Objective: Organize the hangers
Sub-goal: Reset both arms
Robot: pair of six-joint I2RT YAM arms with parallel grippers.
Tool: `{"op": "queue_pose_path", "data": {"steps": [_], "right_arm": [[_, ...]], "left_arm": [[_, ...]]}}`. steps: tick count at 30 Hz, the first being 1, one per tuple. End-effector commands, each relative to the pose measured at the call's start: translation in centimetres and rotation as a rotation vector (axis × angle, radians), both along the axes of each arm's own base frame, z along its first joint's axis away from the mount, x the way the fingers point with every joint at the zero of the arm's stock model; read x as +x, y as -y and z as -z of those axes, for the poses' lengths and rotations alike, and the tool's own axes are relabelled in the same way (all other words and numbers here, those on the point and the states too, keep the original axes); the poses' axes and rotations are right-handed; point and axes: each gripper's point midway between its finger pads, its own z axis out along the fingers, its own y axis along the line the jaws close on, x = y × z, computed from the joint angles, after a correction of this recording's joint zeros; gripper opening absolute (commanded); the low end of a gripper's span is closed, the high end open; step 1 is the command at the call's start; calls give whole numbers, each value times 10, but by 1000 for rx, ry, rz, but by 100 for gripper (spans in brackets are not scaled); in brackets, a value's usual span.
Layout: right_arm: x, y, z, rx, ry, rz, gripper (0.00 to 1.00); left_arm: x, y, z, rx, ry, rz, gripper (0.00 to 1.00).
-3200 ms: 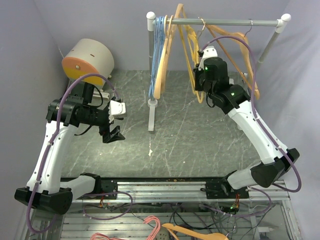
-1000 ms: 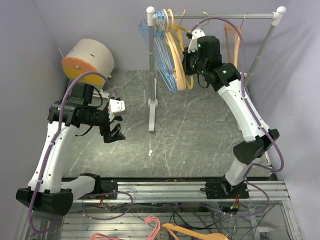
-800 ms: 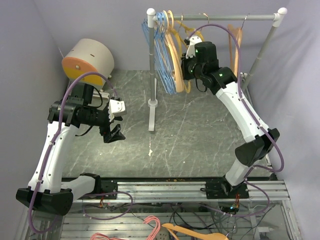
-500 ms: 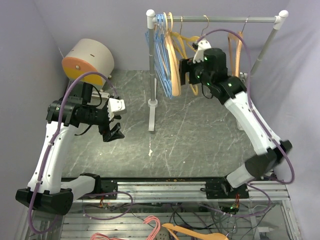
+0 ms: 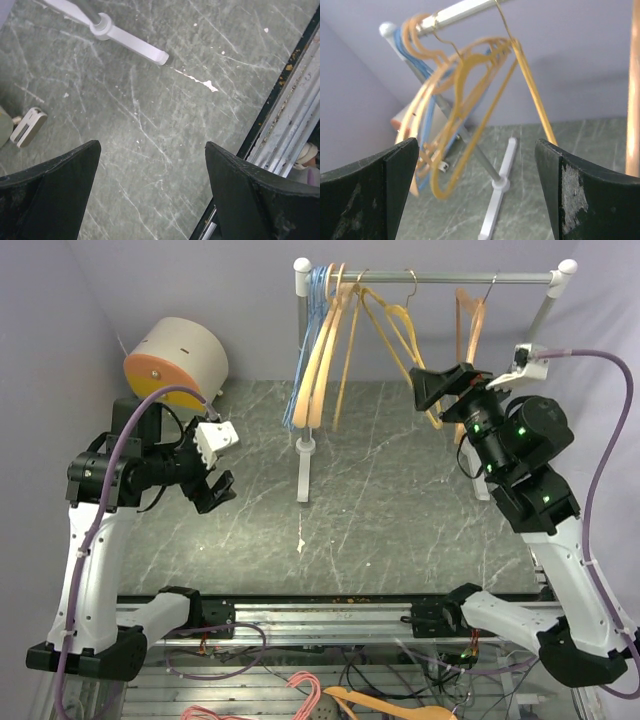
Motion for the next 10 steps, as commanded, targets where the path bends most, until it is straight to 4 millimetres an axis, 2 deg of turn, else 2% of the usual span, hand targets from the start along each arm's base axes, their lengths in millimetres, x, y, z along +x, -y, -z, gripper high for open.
{"op": "queue_pose_path", "data": {"steps": [1, 4, 7, 10], "right_arm": [[-14, 21, 31, 142, -77, 78, 100], [-35, 26, 34, 167, -36, 40, 100], [-45, 30, 34, 145, -42, 29, 100], [-46, 59, 32, 111, -32, 175, 100]], "left_arm": [[13, -15, -18, -11, 67, -127, 97], [34, -36, -25, 11, 119, -274, 97], [50, -55, -32, 6, 154, -408, 97], [61, -67, -37, -26, 176, -502, 97]]}}
